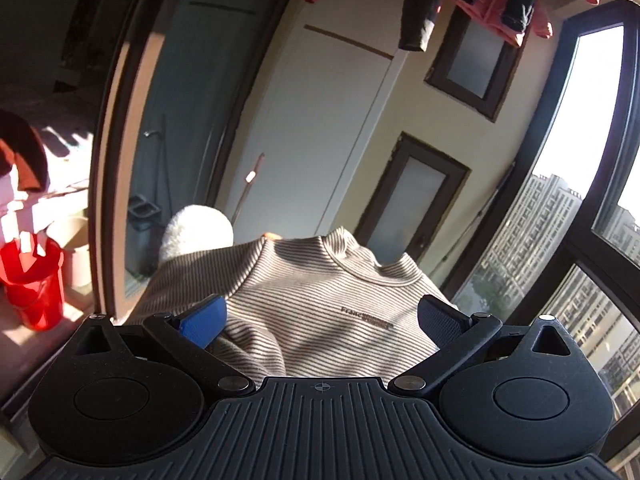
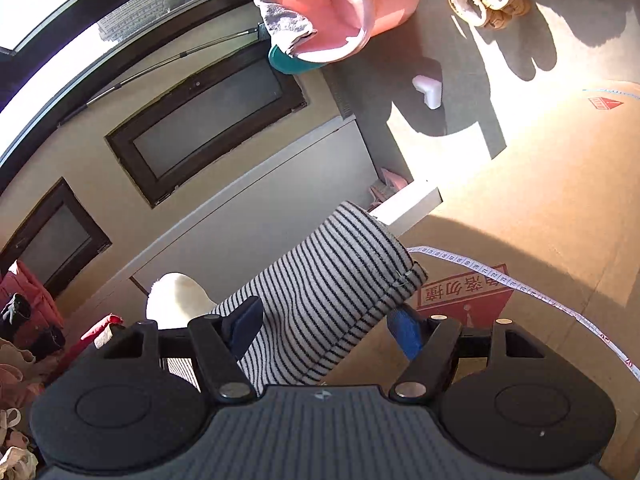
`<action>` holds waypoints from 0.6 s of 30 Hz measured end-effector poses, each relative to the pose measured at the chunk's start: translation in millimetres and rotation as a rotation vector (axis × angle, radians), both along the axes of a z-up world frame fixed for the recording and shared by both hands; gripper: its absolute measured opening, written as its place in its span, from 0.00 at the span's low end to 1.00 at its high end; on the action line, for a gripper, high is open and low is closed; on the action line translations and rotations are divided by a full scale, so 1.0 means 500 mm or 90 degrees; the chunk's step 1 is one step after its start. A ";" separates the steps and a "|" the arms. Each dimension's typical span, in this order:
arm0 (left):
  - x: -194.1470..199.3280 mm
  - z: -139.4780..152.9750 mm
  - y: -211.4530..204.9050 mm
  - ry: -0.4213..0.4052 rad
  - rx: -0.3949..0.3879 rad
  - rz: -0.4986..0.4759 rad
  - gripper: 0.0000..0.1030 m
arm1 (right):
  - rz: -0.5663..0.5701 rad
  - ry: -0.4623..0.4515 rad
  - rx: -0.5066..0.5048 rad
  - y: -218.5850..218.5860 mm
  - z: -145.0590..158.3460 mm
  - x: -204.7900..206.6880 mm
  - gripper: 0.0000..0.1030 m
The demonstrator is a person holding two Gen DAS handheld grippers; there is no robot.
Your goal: Fold clothes
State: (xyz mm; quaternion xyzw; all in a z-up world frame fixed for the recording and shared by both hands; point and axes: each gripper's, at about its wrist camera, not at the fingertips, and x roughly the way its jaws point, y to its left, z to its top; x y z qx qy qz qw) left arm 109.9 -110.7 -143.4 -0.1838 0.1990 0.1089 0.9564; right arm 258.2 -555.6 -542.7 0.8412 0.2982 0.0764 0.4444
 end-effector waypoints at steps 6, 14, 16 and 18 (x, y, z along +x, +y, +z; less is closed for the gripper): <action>-0.063 0.020 0.104 -0.030 -0.054 -0.006 1.00 | -0.023 -0.061 -0.297 -0.029 0.185 0.011 0.15; -0.017 -0.039 0.094 0.063 -0.140 -0.243 1.00 | -0.104 -0.175 -0.653 -0.023 0.504 -0.072 0.09; -0.018 -0.042 0.075 0.083 -0.135 -0.286 1.00 | -0.109 -0.204 -0.695 -0.003 0.569 -0.083 0.09; -0.028 -0.041 0.052 0.086 -0.106 -0.333 1.00 | -0.112 -0.226 -0.736 0.024 0.625 -0.092 0.09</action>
